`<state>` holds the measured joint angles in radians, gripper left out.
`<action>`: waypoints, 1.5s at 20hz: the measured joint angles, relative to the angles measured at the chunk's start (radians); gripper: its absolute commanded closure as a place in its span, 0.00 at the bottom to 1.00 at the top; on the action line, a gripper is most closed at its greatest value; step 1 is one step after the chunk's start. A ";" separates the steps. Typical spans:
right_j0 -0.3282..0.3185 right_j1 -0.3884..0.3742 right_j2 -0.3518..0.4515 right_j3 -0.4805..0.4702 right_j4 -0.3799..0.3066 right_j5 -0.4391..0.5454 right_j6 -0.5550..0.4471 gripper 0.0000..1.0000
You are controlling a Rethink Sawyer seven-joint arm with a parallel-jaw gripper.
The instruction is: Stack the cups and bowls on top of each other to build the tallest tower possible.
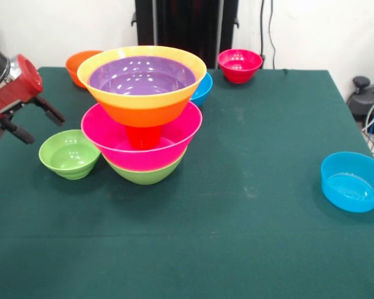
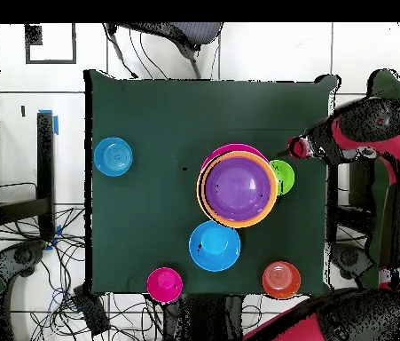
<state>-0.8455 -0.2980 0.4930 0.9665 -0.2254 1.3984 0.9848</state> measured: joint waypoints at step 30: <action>-0.058 0.131 0.015 -0.047 -0.070 0.000 0.000 0.00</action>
<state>-0.9035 -0.1667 0.5078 0.9196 -0.2953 1.3982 0.9844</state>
